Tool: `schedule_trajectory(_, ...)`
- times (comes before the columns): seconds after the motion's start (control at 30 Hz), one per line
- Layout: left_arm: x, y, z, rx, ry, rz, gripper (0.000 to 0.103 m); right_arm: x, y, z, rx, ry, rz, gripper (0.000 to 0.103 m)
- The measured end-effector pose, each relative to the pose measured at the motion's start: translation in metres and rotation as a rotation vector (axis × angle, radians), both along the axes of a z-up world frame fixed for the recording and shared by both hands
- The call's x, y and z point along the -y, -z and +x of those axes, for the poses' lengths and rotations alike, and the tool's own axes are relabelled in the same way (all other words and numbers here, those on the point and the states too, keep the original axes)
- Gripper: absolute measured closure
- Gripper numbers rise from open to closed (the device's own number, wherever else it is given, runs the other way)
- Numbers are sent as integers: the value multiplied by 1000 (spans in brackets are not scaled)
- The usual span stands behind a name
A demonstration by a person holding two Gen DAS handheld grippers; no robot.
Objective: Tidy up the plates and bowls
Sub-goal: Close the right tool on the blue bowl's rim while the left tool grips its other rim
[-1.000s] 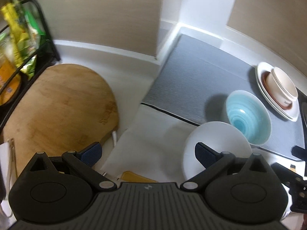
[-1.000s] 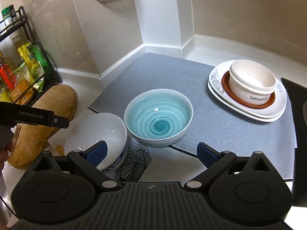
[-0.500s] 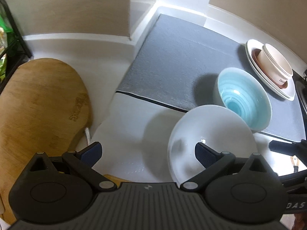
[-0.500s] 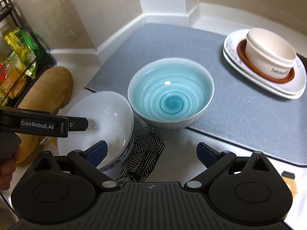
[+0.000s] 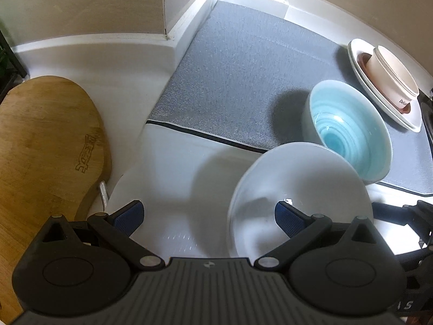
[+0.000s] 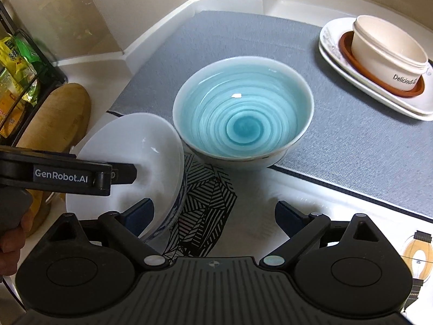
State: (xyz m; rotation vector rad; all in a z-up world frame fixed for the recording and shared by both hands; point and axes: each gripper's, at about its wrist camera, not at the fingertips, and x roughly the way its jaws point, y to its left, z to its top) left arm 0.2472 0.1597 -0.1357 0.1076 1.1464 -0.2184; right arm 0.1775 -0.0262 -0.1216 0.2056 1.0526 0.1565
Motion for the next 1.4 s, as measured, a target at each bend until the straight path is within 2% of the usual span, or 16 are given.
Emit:
schedule_trajectory(0.23,4,3,4,-11,13,21,0,-5,0,0,-6,-38,4,7)
schedule_trajectory(0.37,5,-1,6,-18,8,24,0,1,0,1,-11,-20,18,7)
schedule_trajectory(0.53,6,-27,9,43,35,-17,0,26,-10,-4,1,55,89,7)
schedule_trajectory(0.67,19,-48,18,110,74,-71,0,48,-25,-3,59,145,128,7)
schedule_trajectory(0.8,44,-51,31,171,110,-60,0,67,-25,14,40,263,136,7)
schedule_trajectory(0.9,58,-43,41,179,105,-33,1,73,-21,29,37,299,123,7)
schedule_trajectory(1.07,62,-29,61,98,106,-43,1,77,-11,46,11,291,75,7)
schedule_trajectory(1.13,60,-25,64,91,107,-29,1,76,-9,46,14,260,50,9)
schedule_trajectory(1.2,63,-23,66,91,112,-21,1,74,-7,44,20,245,25,17)
schedule_trajectory(1.27,65,-21,67,85,121,-19,1,75,-5,42,9,236,31,18)
schedule_trajectory(1.33,70,-18,69,81,135,-9,1,77,-3,41,-2,233,42,25)
schedule_trajectory(1.4,76,-17,70,78,156,2,1,79,-1,43,-11,229,33,38)
